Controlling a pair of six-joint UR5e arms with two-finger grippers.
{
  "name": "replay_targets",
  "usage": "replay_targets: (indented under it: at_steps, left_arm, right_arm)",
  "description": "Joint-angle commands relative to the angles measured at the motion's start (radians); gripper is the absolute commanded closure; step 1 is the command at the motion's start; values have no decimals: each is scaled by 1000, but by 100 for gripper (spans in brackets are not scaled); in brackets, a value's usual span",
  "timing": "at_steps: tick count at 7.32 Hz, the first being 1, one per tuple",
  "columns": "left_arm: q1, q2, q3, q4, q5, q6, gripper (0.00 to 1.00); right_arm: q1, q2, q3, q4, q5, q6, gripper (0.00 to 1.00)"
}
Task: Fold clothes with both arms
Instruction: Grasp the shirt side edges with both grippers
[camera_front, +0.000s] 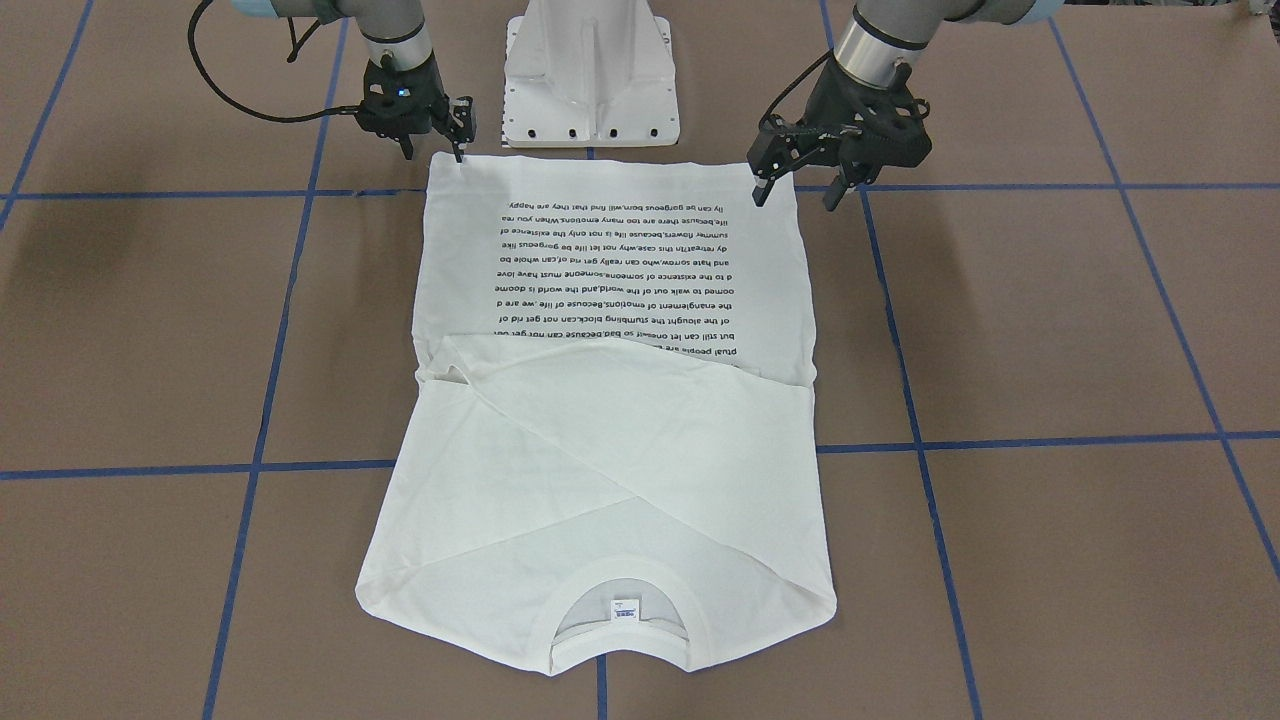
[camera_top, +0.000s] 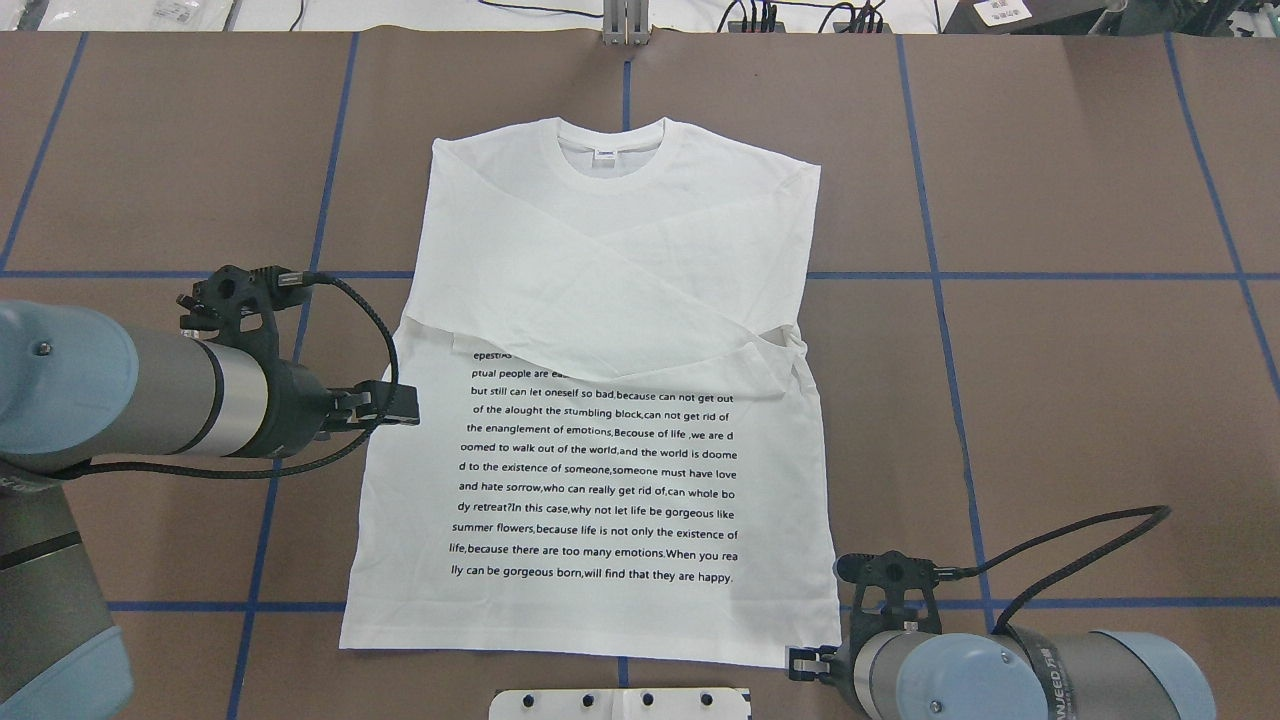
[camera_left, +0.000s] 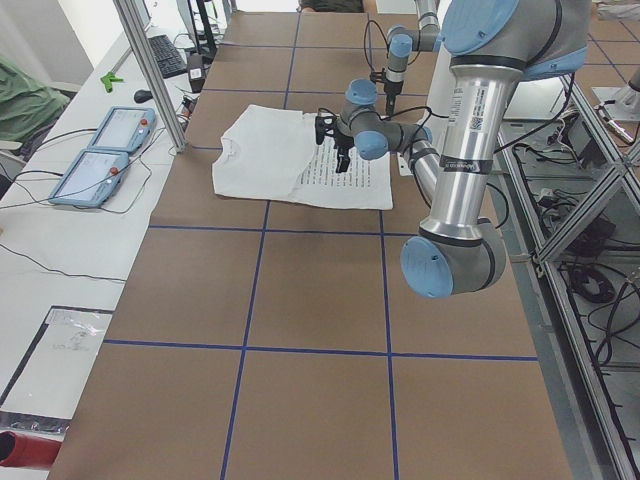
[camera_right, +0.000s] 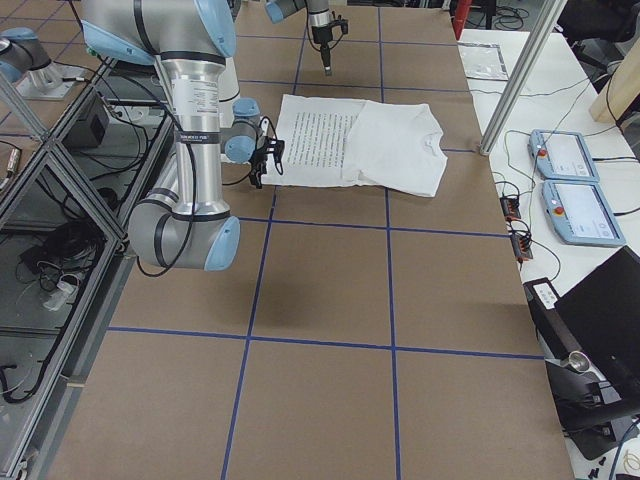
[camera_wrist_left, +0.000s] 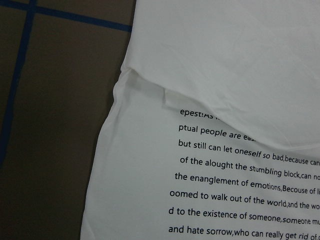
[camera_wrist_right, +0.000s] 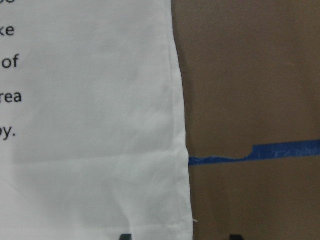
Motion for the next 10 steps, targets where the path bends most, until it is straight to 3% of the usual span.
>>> replay_targets:
  at_steps: [1,3,8,10]
  left_arm:
    - [0,1,0,0,1,0,1]
    - [0,3,0,0,0,0,1]
    - [0,-3,0,0,1,-2,1]
    - [2,-5,0,0,2,-2,1]
  right_arm:
    - [-3,6,-7,0,2,0,35]
    - [0,8,0,0,27,0,45]
    - [42,11,-6,-2,27,-11,43]
    - [50,12,-12,0,27,-14,36]
